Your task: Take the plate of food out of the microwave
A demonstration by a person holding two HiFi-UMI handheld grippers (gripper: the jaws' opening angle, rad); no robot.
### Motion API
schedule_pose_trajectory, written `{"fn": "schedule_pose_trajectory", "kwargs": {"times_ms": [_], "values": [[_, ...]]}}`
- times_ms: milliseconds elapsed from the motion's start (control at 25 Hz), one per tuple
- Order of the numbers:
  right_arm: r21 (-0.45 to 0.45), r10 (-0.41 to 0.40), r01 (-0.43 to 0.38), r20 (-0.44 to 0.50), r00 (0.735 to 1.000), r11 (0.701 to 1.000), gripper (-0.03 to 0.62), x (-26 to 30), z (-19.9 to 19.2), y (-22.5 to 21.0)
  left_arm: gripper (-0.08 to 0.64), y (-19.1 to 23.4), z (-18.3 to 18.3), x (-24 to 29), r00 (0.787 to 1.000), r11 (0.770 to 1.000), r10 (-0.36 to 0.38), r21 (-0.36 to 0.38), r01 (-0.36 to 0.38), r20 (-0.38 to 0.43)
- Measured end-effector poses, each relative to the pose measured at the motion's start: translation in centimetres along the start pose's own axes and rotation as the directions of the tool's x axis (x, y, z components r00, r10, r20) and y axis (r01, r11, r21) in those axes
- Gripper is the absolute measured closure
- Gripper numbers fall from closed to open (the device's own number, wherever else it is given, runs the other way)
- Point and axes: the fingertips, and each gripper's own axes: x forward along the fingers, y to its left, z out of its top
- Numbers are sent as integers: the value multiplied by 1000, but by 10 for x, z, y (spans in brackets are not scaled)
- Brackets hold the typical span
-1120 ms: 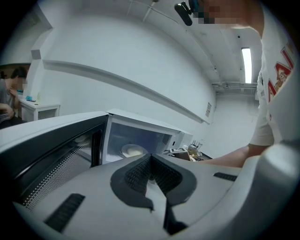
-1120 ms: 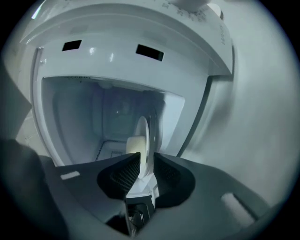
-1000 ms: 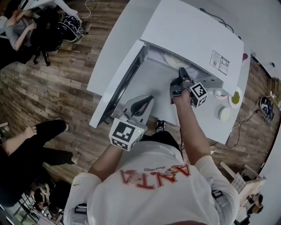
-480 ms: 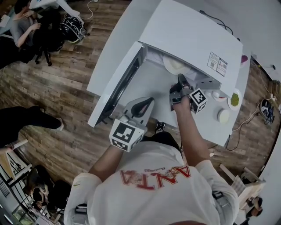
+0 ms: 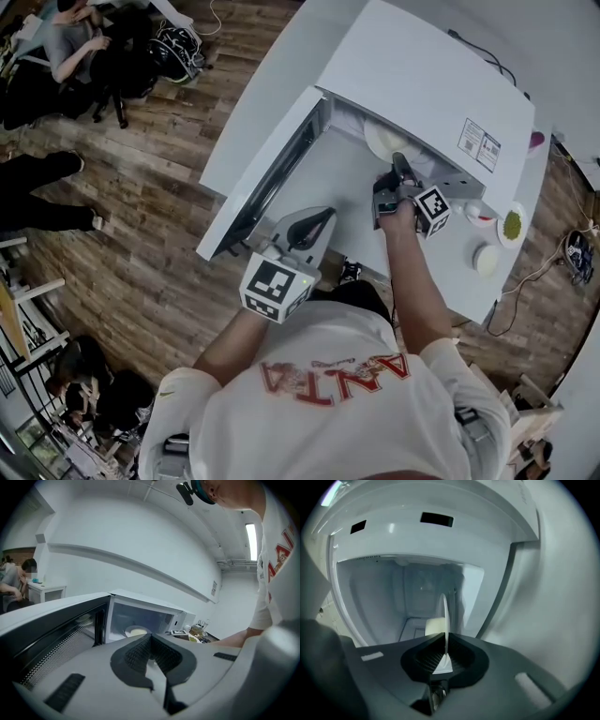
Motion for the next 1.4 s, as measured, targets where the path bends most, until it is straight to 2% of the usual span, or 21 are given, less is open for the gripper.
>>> {"fn": "schedule_pose_trajectory", "kwargs": {"times_ms": [320, 680, 1000, 1200, 1400], "values": [[-3, 81, -81, -38, 996, 997, 578, -17, -3, 16, 551, -8, 9, -8, 999, 999, 36, 7, -37, 30], [-16, 76, -79, -150, 986, 997, 578, -76, -9, 27, 551, -35, 25, -12, 995, 998, 57, 34, -60, 81], [-24, -6, 0, -239, 971, 1000, 578, -168, -8, -11, 551, -73, 29, 1, 996, 998, 23, 64, -29, 90], [5, -70, 73, -213, 975, 997, 578, -221, 10, -53, 551, -104, 25, 19, 997, 995, -32, 93, 25, 65], [11, -102, 105, -149, 984, 994, 578, -253, 44, -81, 551, -134, 18, 39, 996, 989, -91, 122, 87, 26]]}}
